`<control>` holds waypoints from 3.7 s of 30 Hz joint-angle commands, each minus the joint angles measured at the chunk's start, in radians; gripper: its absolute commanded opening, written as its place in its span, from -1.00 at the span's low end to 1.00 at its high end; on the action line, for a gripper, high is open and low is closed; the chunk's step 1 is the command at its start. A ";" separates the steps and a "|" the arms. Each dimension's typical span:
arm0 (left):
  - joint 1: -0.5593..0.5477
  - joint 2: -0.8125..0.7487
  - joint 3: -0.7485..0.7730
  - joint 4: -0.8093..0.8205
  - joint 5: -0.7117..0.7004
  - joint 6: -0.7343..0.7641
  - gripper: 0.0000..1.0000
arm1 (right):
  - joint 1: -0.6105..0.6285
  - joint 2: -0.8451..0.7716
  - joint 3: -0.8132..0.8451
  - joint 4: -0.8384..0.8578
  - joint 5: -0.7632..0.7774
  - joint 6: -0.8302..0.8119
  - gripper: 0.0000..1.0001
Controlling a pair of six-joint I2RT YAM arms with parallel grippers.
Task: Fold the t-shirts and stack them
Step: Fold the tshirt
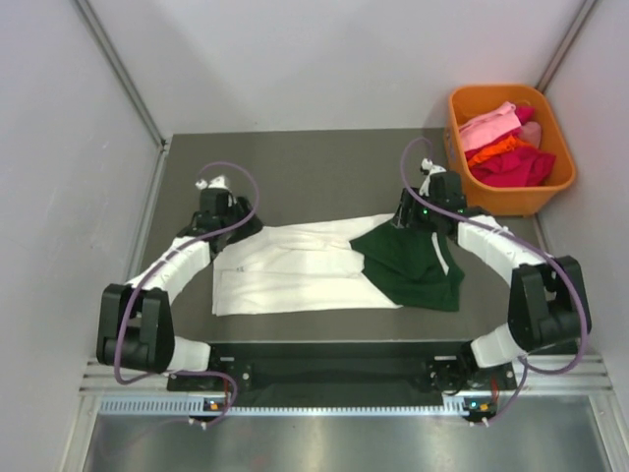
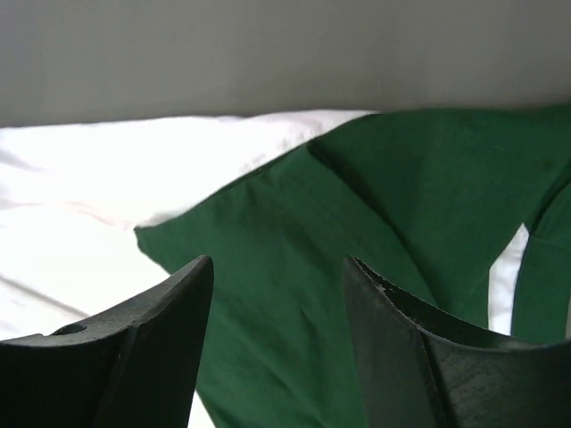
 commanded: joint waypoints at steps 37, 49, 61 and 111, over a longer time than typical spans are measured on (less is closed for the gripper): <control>-0.062 -0.172 -0.052 0.062 -0.084 0.013 0.34 | 0.150 0.171 0.154 -0.031 0.212 -0.044 -1.00; -0.064 -0.171 -0.070 0.077 -0.061 0.006 0.33 | 0.516 -0.062 0.041 -0.118 0.256 0.091 -0.72; -0.073 -0.166 -0.119 0.197 0.119 -0.006 0.52 | 0.591 -0.268 -0.044 -0.192 0.279 0.183 0.30; -0.720 0.369 0.389 0.008 0.230 0.136 0.62 | -0.026 -0.418 -0.426 -0.012 -0.121 0.055 -0.24</control>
